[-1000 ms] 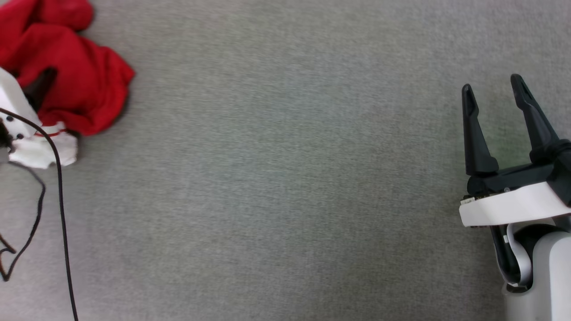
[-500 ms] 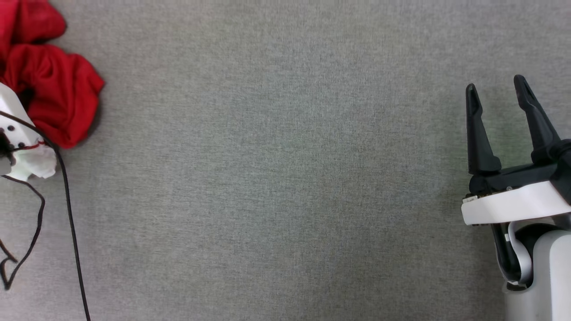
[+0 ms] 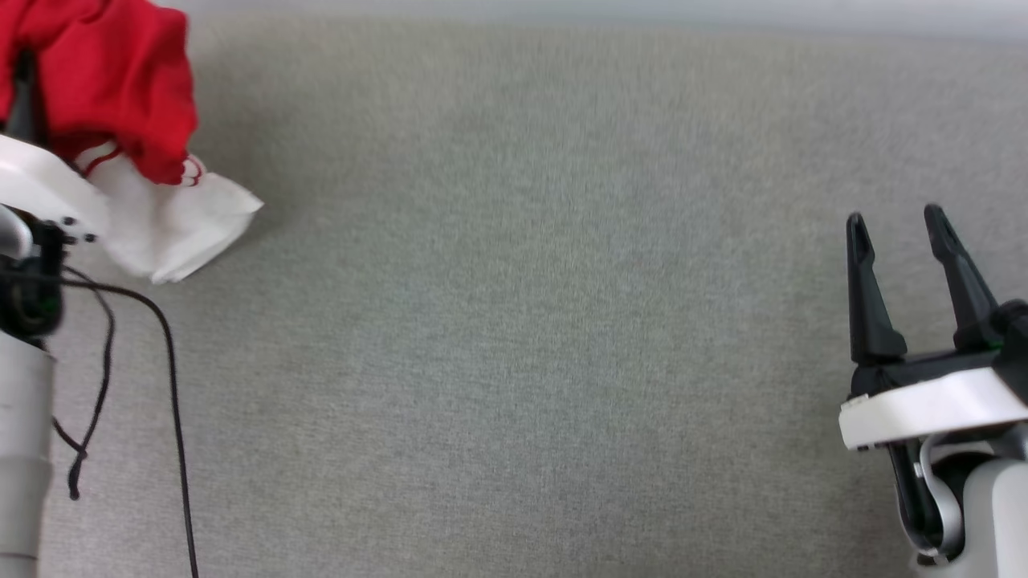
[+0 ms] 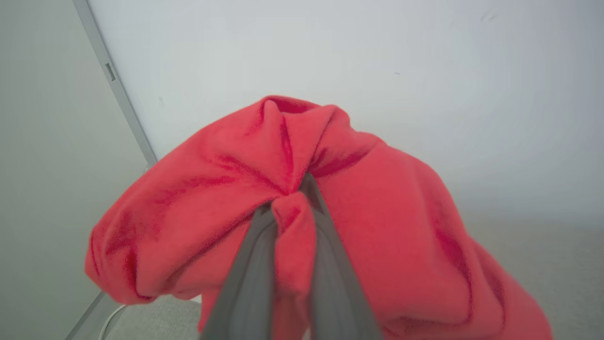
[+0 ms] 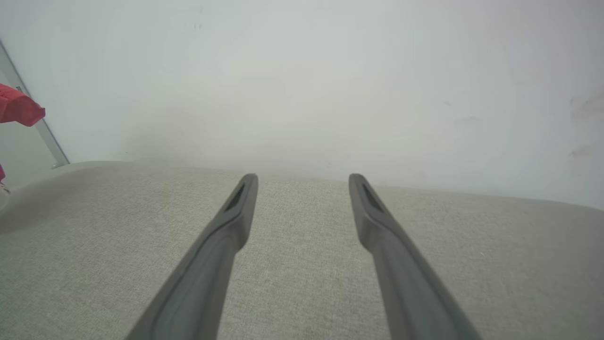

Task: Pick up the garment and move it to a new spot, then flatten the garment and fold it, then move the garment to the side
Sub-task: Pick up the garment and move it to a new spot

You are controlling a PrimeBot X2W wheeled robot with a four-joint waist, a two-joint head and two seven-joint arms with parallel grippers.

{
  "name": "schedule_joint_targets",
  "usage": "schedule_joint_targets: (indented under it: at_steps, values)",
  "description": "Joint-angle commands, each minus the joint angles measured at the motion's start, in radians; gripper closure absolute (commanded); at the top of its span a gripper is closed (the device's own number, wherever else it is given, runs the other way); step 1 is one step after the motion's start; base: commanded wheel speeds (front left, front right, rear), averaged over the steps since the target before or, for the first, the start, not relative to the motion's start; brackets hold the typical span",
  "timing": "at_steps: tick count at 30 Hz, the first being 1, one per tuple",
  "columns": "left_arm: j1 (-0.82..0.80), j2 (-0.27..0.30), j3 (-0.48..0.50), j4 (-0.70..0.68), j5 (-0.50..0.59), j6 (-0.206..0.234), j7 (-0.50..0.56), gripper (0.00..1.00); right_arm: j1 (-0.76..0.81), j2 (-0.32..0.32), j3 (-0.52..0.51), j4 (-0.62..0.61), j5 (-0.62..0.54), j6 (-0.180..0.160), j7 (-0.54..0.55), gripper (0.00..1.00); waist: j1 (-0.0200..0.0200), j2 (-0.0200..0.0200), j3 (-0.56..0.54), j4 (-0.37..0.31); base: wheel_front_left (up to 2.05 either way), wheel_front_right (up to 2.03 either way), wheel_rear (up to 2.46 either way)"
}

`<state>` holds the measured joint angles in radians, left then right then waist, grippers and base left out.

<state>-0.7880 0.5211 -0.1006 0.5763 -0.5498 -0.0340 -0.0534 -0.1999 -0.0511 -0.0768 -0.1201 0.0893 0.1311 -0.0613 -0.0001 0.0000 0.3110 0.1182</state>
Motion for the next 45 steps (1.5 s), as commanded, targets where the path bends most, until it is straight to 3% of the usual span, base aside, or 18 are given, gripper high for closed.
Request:
schedule_joint_targets:
  at_steps: [1,9,17,21,26,34,35,36,37,45]
  values:
    - [0.013,-0.005,-0.003,-0.005,-0.001,0.003,-0.011,1.00,0.012,0.001,-0.003,0.002,0.009,-0.001,-0.001,0.00,0.0001,0.0000,-0.055,0.003,0.00,0.00,0.00]
    - [0.098,-0.093,-0.051,-0.146,0.028,0.028,-0.112,1.00,0.079,0.001,-0.025,0.004,0.036,-0.001,0.015,0.00,0.0001,0.0000,-0.161,-0.049,0.00,0.00,0.00]
    - [0.231,-0.218,-0.175,-0.350,0.046,0.039,-0.107,1.00,0.124,0.001,-0.035,-0.012,0.053,-0.001,0.033,0.00,0.0001,0.0000,-0.192,-0.146,0.00,0.00,0.00]
    - [0.296,-0.281,-0.265,-0.406,0.049,0.025,-0.080,1.00,0.134,0.001,-0.034,-0.026,0.060,-0.001,0.042,0.00,0.0001,0.0000,-0.174,-0.199,0.00,0.00,0.00]
    - [0.360,-0.352,-0.393,-0.394,0.051,-0.024,-0.051,1.00,0.127,0.002,-0.030,-0.035,0.075,-0.001,0.041,0.00,0.0001,0.0000,-0.125,-0.251,0.00,0.00,0.00]
    - [0.439,-0.408,-0.575,-0.316,0.056,-0.073,-0.017,1.00,0.117,0.001,-0.027,-0.031,0.084,-0.001,0.034,0.00,0.0001,0.0000,-0.083,-0.262,0.00,0.00,0.00]
    - [0.445,-0.414,-0.586,-0.308,0.046,-0.076,-0.011,0.77,0.115,0.001,-0.027,-0.030,0.083,-0.001,0.033,0.00,0.0001,0.0000,-0.083,-0.257,0.00,0.00,0.00]
    - [0.441,-0.414,-0.593,-0.305,0.053,-0.078,-0.020,0.33,0.115,0.001,-0.025,-0.026,0.084,-0.001,0.033,0.00,0.0001,0.0000,-0.087,-0.252,0.00,0.00,0.00]
    - [0.441,-0.417,-0.598,-0.304,0.053,-0.078,-0.033,0.00,0.119,0.001,-0.025,-0.023,0.084,-0.001,0.034,0.00,0.0001,0.0000,-0.094,-0.245,0.00,0.00,0.00]
    - [0.424,-0.402,-0.571,-0.352,0.094,-0.043,-0.154,0.00,0.161,0.001,-0.028,-0.013,0.074,-0.001,0.058,0.00,0.0001,0.0000,-0.176,-0.182,0.00,0.00,0.00]
